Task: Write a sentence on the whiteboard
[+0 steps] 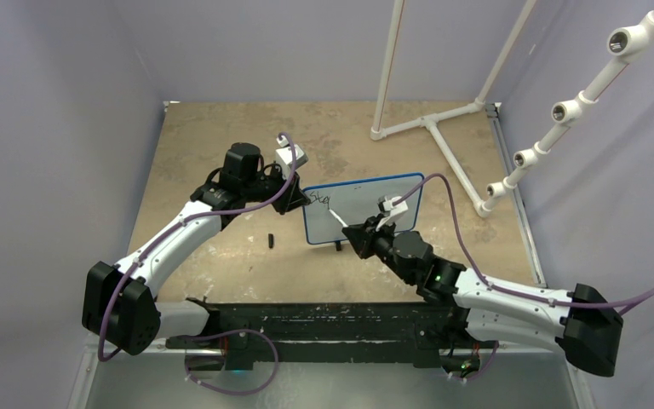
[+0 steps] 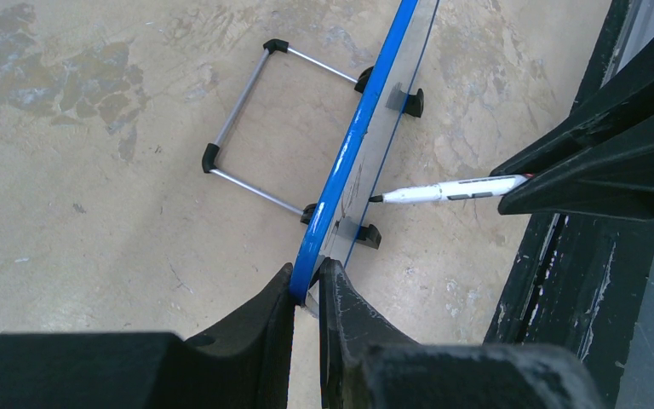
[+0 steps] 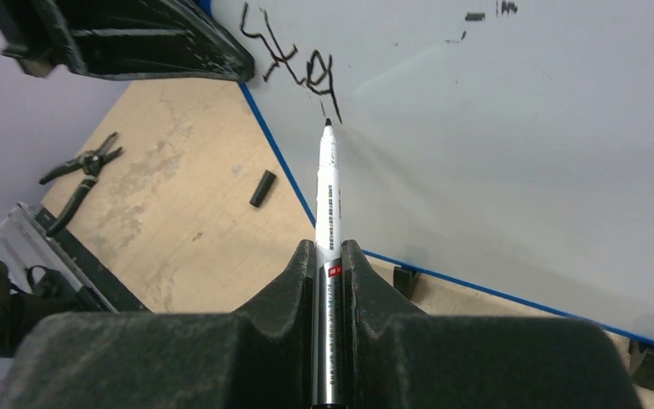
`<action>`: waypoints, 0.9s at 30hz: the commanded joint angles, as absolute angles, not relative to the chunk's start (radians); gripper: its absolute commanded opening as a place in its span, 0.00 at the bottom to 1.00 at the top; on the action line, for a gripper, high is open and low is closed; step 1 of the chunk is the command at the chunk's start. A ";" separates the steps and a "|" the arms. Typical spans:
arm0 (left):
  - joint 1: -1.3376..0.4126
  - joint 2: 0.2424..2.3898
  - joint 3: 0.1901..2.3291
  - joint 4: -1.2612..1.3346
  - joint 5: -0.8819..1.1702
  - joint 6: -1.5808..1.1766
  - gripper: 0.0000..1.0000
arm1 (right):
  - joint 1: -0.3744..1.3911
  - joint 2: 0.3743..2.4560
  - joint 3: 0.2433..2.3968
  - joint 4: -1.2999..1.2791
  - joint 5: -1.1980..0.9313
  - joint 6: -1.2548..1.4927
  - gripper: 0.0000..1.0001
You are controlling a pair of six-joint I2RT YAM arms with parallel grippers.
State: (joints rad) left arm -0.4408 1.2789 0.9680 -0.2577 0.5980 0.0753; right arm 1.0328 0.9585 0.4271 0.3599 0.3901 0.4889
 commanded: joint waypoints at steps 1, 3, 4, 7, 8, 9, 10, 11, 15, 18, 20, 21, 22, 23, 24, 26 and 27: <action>-0.440 1.253 0.962 -0.255 0.568 0.116 0.00 | 1.029 0.890 0.415 0.425 0.356 0.455 0.00; -0.440 1.254 0.962 -0.255 0.568 0.115 0.00 | 1.029 0.873 0.412 0.441 0.364 0.452 0.00; -0.440 1.253 0.963 -0.255 0.568 0.115 0.00 | 1.029 0.869 0.413 0.444 0.377 0.454 0.00; -0.440 1.252 0.963 -0.256 0.568 0.115 0.00 | 1.029 0.876 0.428 0.444 0.414 0.454 0.00; -0.440 1.252 0.963 -0.255 0.568 0.116 0.00 | 1.029 0.880 0.432 0.449 0.420 0.453 0.00; -0.440 1.253 0.962 -0.255 0.568 0.116 0.00 | 1.029 0.885 0.436 0.454 0.426 0.451 0.00; -0.440 1.253 0.962 -0.255 0.569 0.116 0.00 | 1.029 0.891 0.438 0.461 0.430 0.449 0.00; -0.440 1.253 0.962 -0.255 0.569 0.115 0.00 | 1.029 0.898 0.441 0.471 0.431 0.445 0.00; -0.440 1.254 0.963 -0.255 0.570 0.116 0.00 | 1.029 0.929 0.446 0.505 0.433 0.437 0.00; -0.440 1.255 0.963 -0.254 0.570 0.115 0.00 | 1.029 0.943 0.448 0.523 0.435 0.436 0.00; -0.440 1.255 0.963 -0.255 0.570 0.116 0.00 | 1.029 0.945 0.448 0.530 0.443 0.436 0.00; -0.440 1.255 0.963 -0.255 0.570 0.116 0.00 | 1.029 0.945 0.447 0.532 0.448 0.436 0.00; -0.440 1.255 0.962 -0.255 0.569 0.115 0.00 | 1.029 0.945 0.446 0.533 0.453 0.436 0.00; -0.440 1.255 0.962 -0.255 0.570 0.116 0.00 | 1.029 0.946 0.448 0.533 0.456 0.436 0.00; -0.440 1.255 0.962 -0.255 0.570 0.117 0.00 | 1.029 0.948 0.450 0.531 0.459 0.435 0.00; -0.440 1.255 0.962 -0.255 0.571 0.116 0.00 | 1.029 0.959 0.456 0.529 0.461 0.432 0.00; -0.440 1.255 0.962 -0.255 0.571 0.115 0.00 | 1.030 0.965 0.459 0.529 0.462 0.432 0.00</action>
State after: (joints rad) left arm -0.4408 1.2785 0.9680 -0.2581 0.5980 0.0753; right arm 1.0328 0.9493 0.4164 0.4866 0.4297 0.4515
